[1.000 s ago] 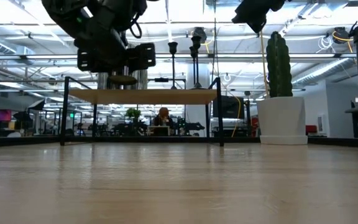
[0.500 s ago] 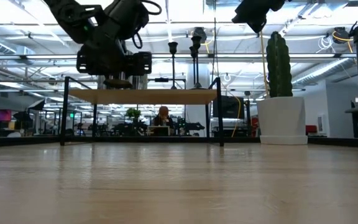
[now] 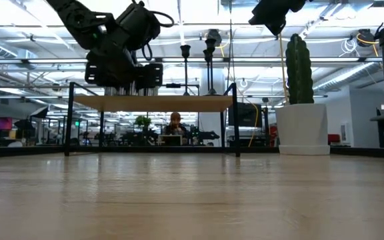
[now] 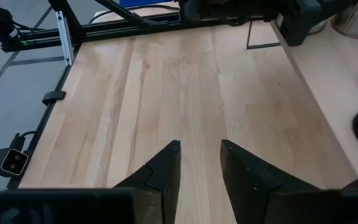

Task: Pick & Place candle stick holders
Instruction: Put the silver scented candle on the shelf

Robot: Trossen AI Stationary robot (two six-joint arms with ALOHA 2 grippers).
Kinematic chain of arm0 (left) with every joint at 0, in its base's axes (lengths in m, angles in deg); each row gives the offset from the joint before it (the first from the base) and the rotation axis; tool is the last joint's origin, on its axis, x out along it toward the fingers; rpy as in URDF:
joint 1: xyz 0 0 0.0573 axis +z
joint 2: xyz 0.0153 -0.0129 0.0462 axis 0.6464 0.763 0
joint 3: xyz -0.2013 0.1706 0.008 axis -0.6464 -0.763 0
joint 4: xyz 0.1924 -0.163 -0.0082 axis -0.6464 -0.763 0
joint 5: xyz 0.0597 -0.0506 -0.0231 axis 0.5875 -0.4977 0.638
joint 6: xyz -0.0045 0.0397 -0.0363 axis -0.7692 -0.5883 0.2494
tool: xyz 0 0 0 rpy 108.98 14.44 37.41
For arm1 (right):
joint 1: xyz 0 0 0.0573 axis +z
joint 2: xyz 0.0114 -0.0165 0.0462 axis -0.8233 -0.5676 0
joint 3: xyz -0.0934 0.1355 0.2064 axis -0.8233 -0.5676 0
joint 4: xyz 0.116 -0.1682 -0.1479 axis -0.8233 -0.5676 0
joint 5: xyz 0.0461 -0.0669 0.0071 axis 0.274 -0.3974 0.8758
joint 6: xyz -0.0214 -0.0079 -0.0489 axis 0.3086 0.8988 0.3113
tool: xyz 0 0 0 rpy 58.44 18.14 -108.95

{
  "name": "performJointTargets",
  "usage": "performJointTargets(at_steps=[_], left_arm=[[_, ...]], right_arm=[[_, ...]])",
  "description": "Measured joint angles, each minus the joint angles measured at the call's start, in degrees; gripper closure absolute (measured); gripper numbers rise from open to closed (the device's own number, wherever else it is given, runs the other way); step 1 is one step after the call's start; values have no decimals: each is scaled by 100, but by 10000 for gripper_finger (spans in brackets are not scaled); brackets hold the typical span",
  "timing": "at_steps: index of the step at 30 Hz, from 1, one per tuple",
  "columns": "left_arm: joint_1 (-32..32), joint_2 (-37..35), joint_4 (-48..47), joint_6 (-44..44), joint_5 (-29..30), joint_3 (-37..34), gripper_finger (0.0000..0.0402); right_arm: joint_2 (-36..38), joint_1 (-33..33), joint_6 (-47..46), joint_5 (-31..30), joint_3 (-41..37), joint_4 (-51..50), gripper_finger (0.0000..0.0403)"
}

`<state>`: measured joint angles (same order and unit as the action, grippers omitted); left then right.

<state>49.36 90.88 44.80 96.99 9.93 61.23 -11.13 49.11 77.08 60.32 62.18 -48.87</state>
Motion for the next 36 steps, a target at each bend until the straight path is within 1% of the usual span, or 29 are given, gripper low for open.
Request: performJointTargets(at_steps=[3, 6, 8, 11, 13, 21, 25, 31, 36], left_arm=[[21, -2, 6, -31, -154, 0, 46], [21, -9, 13, -51, -313, 6, 50], [21, -9, 12, -24, -335, 7, 40], [21, 4, -12, 100, -457, 4, 15], [18, 0, 6, 124, -452, 4, 8], [21, 0, -3, 102, -561, 2, 37], [21, 0, 2, 58, -586, 2, 41], [21, 0, -1, -250, -666, 0, 22], [29, 0, -1, -265, -664, 0, 10]], right_arm=[[0, 0, 4, -4, 0, 6, 298], [0, 0, 34, -8, 0, 27, 298], [0, -3, 35, -9, 0, 41, 298], [0, -7, 37, -15, 0, 39, 298], [0, -7, 37, -18, 0, 41, 298], [0, -9, 37, -15, 0, 39, 298], [-1, -9, 37, -13, 0, 39, 298], [-2, -9, 37, 0, 0, 39, 298], [-1, -9, 37, 2, 0, 37, 298]])
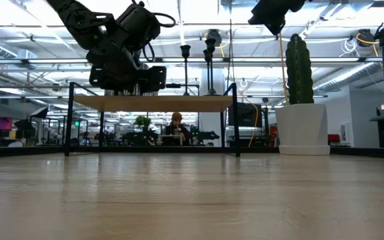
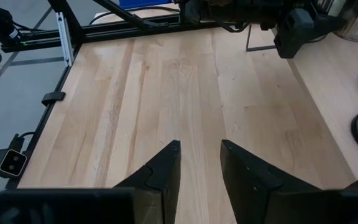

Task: Pick & Place candle stick holders
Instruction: Put the silver scented candle on the shelf

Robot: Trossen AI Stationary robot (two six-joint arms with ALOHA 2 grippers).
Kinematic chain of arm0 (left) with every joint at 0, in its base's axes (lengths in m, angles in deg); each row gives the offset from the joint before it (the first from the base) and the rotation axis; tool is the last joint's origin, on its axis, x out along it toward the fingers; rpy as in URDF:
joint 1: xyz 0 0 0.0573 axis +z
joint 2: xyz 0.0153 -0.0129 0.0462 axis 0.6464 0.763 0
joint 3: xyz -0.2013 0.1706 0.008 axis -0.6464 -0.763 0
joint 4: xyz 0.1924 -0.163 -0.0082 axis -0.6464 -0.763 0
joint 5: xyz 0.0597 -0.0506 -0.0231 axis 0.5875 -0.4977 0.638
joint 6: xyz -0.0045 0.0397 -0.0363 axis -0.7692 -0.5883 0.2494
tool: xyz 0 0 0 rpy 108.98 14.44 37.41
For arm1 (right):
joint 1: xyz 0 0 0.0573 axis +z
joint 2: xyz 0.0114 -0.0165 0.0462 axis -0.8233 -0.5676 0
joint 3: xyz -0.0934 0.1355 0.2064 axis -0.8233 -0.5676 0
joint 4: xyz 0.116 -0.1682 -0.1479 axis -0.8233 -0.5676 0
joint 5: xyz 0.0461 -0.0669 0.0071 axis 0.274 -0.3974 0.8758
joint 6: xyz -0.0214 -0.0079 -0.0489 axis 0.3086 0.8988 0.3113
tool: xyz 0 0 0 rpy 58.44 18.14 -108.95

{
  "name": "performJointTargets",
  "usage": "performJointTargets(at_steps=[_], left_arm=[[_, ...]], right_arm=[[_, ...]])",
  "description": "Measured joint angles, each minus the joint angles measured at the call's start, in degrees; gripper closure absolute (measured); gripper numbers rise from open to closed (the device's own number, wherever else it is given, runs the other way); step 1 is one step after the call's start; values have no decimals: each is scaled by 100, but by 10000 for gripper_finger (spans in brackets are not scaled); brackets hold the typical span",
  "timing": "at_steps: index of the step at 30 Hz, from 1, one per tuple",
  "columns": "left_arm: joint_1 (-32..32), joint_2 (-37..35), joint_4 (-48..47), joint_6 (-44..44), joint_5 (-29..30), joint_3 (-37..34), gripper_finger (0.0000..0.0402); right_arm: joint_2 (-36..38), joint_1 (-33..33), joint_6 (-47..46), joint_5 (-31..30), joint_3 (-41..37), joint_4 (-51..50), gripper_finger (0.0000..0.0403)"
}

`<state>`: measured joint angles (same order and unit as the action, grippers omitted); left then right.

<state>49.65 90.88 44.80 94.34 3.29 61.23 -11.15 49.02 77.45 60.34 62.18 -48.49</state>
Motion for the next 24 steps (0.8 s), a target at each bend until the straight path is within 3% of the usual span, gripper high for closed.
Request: performJointTargets(at_steps=[24], left_arm=[[60, 0, 2, 65, 21, 0, 9]], right_arm=[[-1, 0, -44, 2, 0, -14, 298]])
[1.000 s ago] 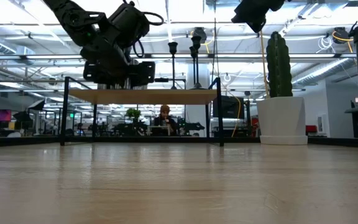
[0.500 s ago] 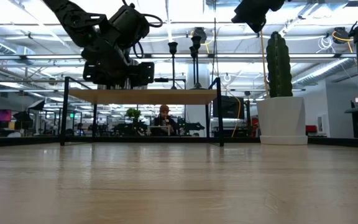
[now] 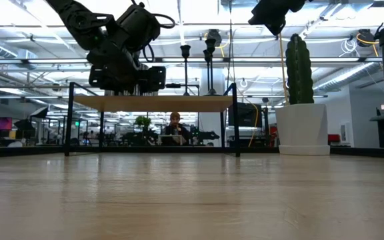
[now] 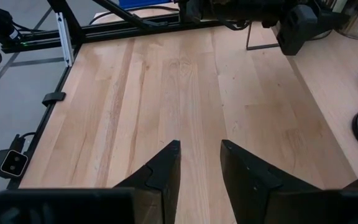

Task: Pick & Place candle stick holders
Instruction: Put the silver scented candle on the shelf

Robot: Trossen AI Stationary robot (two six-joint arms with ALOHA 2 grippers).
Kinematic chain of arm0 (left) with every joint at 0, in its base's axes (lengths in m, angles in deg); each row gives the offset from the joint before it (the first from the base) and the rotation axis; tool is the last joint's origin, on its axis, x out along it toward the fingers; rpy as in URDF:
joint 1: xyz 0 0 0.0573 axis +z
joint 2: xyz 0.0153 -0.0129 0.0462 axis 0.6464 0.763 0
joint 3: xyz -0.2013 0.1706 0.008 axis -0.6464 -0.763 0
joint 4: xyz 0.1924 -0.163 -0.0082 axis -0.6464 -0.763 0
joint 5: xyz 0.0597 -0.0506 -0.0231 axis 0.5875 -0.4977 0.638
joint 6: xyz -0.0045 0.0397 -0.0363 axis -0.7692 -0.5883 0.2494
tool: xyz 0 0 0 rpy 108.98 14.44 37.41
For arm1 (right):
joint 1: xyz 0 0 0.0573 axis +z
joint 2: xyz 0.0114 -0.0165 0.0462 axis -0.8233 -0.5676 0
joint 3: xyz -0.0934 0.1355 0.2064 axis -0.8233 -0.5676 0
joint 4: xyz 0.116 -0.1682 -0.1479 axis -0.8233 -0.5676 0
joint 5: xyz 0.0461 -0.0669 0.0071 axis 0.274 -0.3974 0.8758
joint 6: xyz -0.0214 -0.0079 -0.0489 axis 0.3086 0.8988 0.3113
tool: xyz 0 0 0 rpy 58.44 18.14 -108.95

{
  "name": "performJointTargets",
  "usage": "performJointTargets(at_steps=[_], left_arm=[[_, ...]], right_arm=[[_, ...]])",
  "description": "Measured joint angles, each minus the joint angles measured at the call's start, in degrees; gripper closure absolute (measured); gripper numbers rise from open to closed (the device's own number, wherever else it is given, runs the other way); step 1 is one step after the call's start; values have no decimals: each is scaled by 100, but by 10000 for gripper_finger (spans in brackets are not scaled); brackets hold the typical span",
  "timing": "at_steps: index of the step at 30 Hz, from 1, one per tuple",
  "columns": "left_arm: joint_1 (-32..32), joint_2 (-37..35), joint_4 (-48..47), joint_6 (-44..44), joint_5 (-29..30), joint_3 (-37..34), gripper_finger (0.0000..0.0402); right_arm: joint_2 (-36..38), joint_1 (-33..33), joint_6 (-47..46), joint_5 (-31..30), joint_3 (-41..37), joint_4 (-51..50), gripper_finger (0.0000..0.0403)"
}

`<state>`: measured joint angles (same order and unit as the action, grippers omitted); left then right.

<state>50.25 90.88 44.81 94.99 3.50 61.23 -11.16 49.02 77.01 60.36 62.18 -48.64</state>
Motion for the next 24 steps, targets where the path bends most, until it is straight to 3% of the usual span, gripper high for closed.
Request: performJointTargets(at_steps=[24], left_arm=[[7, 0, -4, -160, 48, 0, 8]], right_arm=[[0, -1, -2, -2, 0, 1, 298]])
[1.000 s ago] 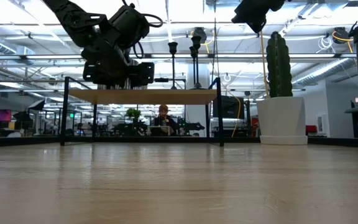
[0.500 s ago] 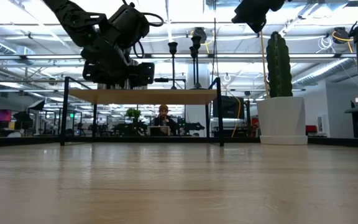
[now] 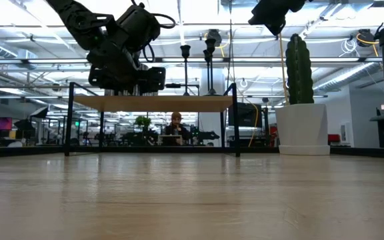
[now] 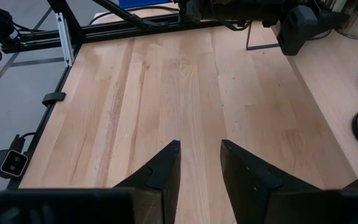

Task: Pick & Place candle stick holders
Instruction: Put the silver scented candle on the shelf

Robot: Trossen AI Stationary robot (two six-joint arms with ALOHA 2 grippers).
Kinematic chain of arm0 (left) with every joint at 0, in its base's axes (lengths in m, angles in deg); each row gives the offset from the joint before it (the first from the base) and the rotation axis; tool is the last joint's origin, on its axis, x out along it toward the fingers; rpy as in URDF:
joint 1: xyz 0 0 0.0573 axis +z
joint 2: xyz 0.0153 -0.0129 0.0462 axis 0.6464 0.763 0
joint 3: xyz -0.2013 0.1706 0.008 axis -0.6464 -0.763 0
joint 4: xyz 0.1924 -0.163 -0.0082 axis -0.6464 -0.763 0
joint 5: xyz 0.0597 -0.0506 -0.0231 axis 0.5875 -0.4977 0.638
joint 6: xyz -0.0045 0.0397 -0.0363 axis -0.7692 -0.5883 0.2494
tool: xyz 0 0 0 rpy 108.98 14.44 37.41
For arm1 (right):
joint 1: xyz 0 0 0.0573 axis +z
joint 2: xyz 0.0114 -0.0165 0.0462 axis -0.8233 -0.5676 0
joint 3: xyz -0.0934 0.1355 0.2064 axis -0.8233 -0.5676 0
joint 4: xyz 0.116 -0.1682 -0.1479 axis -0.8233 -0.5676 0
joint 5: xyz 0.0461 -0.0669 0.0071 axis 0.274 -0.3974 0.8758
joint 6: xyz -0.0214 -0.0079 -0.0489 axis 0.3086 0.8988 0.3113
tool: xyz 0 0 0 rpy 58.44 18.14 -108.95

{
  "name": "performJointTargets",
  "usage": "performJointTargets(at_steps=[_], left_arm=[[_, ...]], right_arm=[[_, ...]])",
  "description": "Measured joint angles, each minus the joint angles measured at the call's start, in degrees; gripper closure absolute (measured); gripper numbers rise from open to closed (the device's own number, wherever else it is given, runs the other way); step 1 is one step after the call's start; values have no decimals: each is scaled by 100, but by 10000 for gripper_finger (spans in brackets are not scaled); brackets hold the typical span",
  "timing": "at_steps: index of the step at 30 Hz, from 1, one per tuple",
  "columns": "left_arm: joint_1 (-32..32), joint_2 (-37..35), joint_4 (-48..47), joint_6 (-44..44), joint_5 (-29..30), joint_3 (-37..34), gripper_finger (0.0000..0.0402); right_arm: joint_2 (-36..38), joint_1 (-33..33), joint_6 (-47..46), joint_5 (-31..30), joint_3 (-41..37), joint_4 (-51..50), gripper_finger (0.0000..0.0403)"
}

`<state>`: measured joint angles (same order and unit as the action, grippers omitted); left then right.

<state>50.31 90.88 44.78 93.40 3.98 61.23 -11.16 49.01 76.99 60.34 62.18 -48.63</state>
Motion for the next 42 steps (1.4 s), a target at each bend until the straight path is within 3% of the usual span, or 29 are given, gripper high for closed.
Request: performJointTargets(at_steps=[42], left_arm=[[22, -426, 91, -763, 761, 0, 4]], right_arm=[[0, 1, -61, 4, 0, -7, 298]])
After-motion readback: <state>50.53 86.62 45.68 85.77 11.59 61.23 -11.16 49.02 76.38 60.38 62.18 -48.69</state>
